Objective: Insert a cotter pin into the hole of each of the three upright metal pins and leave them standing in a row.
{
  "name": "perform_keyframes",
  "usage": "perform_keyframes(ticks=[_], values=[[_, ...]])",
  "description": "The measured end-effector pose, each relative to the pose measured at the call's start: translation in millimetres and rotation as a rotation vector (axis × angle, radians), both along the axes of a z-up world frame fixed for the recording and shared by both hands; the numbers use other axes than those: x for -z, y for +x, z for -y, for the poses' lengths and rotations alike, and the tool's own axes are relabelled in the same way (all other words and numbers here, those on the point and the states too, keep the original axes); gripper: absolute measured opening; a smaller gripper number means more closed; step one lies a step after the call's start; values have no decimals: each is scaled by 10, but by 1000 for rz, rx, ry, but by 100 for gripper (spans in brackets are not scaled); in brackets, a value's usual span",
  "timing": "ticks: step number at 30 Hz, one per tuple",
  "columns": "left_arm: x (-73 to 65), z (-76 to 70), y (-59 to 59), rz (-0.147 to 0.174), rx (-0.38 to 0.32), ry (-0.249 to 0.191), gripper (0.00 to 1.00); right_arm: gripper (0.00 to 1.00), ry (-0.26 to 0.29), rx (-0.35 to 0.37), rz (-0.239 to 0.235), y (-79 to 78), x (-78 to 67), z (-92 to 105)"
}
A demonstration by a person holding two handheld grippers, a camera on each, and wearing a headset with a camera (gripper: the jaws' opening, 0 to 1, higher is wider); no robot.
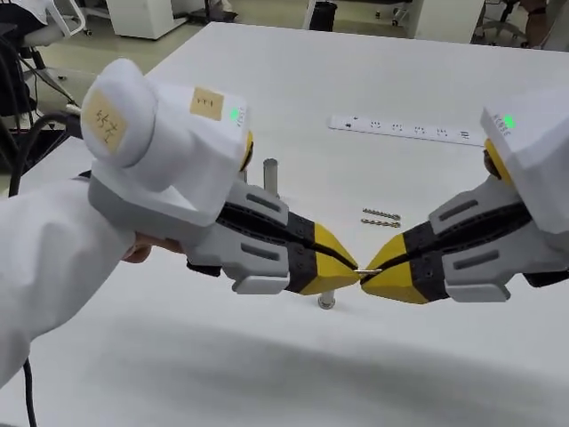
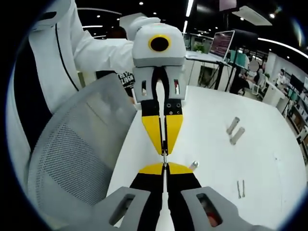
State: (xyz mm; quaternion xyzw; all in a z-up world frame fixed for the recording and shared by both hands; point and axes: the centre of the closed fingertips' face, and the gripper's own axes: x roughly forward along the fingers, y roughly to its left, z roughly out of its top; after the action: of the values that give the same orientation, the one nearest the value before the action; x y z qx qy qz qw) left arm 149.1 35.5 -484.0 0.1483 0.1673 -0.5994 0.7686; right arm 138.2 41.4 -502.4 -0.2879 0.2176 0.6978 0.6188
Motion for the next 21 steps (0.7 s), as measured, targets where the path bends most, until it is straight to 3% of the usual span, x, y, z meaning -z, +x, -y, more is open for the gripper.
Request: perform_keyframes(ticks=[3,4,6,10,13,17,21], values=[[18,7,8,-23,-12,-5,0,0,-5,6,-6,20,18,11],[34,10,-9,-65,-23,-12,0,0,-6,9,-12,20,24,15],[40,9,17,-44,-19,-9,0,0,-6,18,-16,27,39,20],[60,4,45,-43,-28,-17,0,0,-5,41,-21,65,63,43],[102,-31,91,-40,-42,-6,7,0,-15,73,-13,140,104,85],[144,-98,213,-37,-100,-10,14,0,-17,140,-8,283,149,138],[221,-177,328,-29,-150,16,18,0,-34,181,1,388,226,190]])
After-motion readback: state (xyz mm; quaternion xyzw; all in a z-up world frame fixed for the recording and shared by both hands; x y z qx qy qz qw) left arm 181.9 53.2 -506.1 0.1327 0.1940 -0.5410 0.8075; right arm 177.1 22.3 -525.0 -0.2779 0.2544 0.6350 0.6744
